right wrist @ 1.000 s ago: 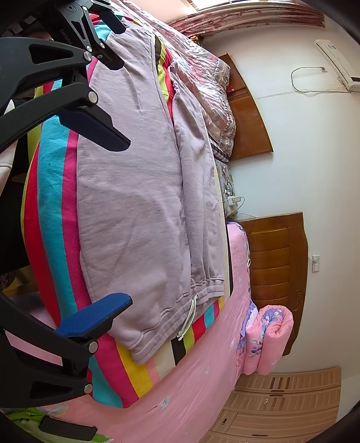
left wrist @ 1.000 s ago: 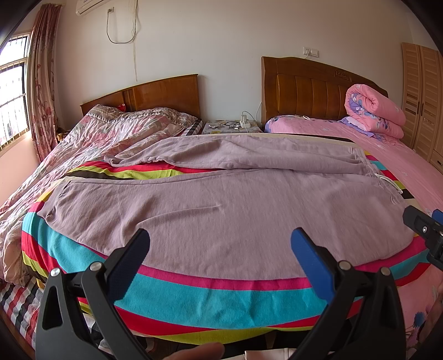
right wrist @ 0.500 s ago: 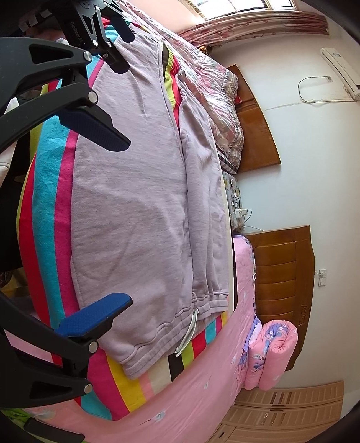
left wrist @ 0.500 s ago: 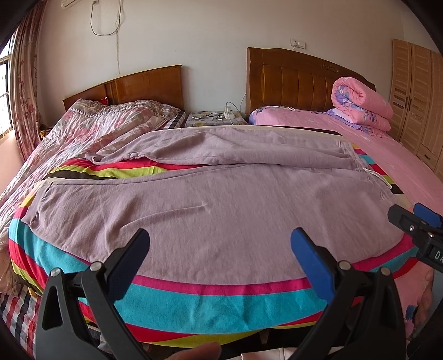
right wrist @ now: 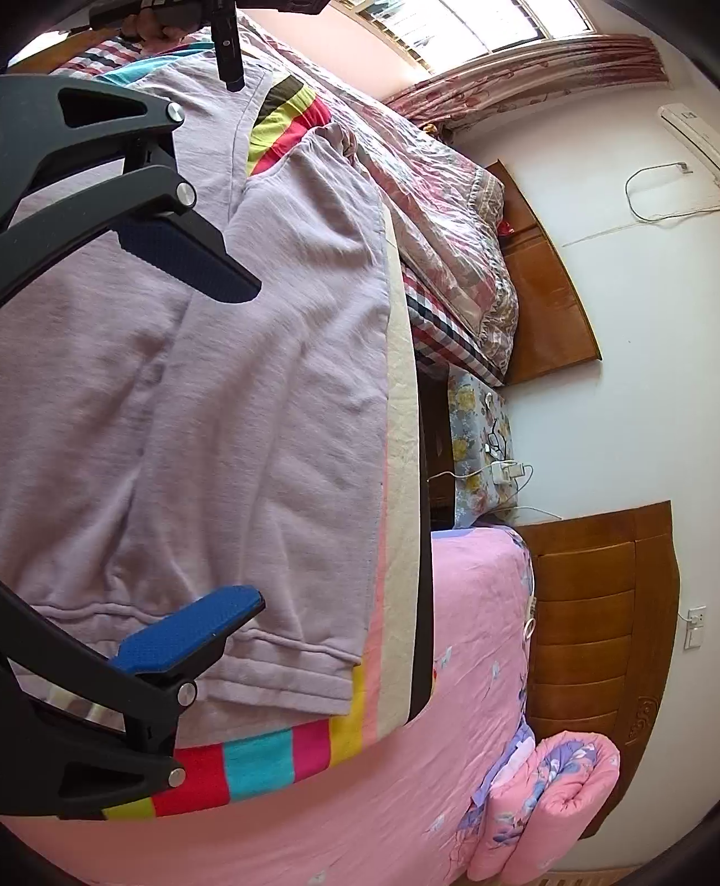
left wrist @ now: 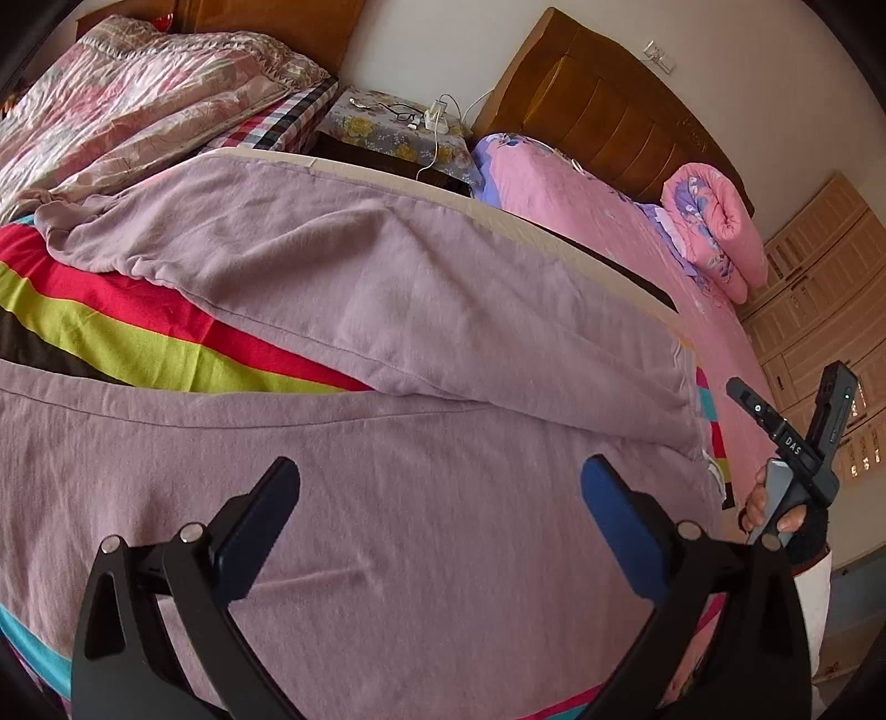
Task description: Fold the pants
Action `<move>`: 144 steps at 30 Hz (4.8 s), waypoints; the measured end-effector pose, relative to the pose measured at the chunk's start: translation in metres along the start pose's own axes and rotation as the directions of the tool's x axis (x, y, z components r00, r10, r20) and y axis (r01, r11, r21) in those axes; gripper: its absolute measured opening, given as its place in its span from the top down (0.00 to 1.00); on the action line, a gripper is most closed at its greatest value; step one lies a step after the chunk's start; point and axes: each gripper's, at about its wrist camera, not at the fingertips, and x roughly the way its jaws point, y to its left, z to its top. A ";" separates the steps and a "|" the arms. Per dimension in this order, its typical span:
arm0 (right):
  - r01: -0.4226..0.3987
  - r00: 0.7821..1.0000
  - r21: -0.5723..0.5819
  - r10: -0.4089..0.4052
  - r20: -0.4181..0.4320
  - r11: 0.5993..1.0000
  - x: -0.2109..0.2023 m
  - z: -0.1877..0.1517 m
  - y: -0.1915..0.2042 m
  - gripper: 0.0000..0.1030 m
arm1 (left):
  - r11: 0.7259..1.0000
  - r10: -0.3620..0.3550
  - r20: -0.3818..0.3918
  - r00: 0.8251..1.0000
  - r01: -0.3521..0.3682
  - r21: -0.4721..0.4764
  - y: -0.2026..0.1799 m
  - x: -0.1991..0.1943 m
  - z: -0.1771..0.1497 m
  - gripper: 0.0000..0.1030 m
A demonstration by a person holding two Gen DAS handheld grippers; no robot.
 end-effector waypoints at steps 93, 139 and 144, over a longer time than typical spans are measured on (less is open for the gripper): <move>-0.314 0.948 0.472 0.249 0.195 0.824 -0.141 -0.161 -0.043 0.89 | 0.977 -0.140 0.165 0.976 0.109 0.185 0.034 -0.056 -0.078 0.91; -0.162 0.986 0.581 0.151 0.068 0.797 -0.130 -0.273 -0.041 0.60 | 0.999 0.031 0.176 0.984 -0.034 0.017 0.108 -0.043 -0.171 0.73; -0.123 0.991 0.528 0.080 0.104 0.840 -0.140 -0.262 -0.025 0.90 | 0.997 0.037 0.237 0.971 -0.052 0.058 0.092 -0.059 -0.168 0.94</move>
